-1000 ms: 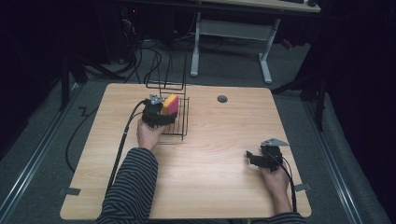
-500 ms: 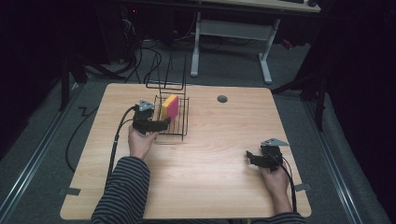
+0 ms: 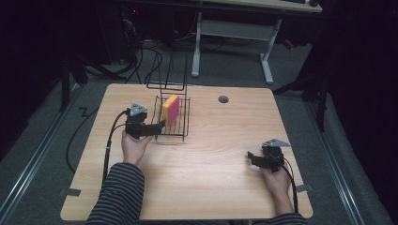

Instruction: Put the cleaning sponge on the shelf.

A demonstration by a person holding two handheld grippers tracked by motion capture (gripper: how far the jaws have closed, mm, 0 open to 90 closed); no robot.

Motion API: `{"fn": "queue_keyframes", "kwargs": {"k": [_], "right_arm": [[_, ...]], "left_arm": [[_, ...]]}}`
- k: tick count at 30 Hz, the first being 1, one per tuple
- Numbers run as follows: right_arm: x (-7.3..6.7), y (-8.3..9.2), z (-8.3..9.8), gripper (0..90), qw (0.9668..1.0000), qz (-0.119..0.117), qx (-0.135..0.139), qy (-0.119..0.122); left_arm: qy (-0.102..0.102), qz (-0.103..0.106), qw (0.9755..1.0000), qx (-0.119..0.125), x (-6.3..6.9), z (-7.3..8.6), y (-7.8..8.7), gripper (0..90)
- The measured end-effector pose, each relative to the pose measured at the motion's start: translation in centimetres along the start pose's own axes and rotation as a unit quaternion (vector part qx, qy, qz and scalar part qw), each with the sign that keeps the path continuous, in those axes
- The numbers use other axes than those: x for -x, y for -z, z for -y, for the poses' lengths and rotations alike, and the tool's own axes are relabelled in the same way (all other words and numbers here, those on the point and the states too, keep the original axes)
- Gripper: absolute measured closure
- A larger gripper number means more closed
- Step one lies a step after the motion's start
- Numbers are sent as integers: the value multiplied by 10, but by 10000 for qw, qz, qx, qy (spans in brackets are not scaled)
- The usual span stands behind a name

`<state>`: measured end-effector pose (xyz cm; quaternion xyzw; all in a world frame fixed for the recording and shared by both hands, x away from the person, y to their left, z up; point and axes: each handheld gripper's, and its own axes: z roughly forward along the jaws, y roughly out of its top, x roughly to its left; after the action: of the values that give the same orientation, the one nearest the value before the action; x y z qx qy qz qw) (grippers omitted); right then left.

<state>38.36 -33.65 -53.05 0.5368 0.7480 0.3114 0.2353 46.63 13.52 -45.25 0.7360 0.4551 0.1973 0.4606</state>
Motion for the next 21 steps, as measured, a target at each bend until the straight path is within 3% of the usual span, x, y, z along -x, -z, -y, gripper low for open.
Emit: {"fn": "queue_keyframes", "kwargs": {"k": [16, 21], "right_arm": [[0, 0, 0, 279, 10000, 0, 2, -5], [0, 0, 0, 279, 10000, -3, 1, -8]], "left_arm": [[148, -107, 9997, 166, -10, 11, 27, 157], [72, -164, 9998, 131, -11, 11, 36, 155]]}}
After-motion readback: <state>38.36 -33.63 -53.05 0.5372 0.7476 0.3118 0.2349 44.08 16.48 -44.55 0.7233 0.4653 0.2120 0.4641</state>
